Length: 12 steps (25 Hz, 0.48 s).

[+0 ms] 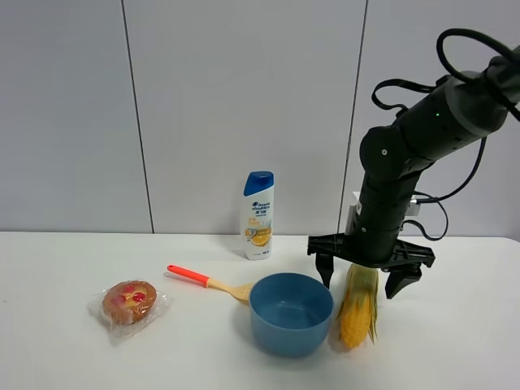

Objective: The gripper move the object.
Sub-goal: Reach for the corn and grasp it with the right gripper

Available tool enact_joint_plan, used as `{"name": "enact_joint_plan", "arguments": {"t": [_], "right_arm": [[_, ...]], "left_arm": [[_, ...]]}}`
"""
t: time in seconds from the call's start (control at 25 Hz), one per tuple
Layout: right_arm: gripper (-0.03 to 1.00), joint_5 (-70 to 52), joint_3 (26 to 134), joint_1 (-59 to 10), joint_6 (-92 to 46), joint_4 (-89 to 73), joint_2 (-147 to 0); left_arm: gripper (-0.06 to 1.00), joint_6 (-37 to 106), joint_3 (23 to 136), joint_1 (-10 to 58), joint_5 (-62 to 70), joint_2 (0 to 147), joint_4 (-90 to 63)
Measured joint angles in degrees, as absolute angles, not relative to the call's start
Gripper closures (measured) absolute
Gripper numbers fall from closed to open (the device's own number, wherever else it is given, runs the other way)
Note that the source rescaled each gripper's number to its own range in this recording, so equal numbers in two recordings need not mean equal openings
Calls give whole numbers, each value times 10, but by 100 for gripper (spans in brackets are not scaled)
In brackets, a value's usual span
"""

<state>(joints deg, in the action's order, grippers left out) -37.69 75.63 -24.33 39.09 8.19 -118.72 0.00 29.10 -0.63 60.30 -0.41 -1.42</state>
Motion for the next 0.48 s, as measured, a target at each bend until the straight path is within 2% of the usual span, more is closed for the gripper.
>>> {"name": "enact_joint_plan", "arguments": {"t": [0.48], "right_arm": [[-1, -371, 758, -234, 390, 82, -1209]], "left_arm": [[-6, 0, 291, -6, 603, -4, -14]]}}
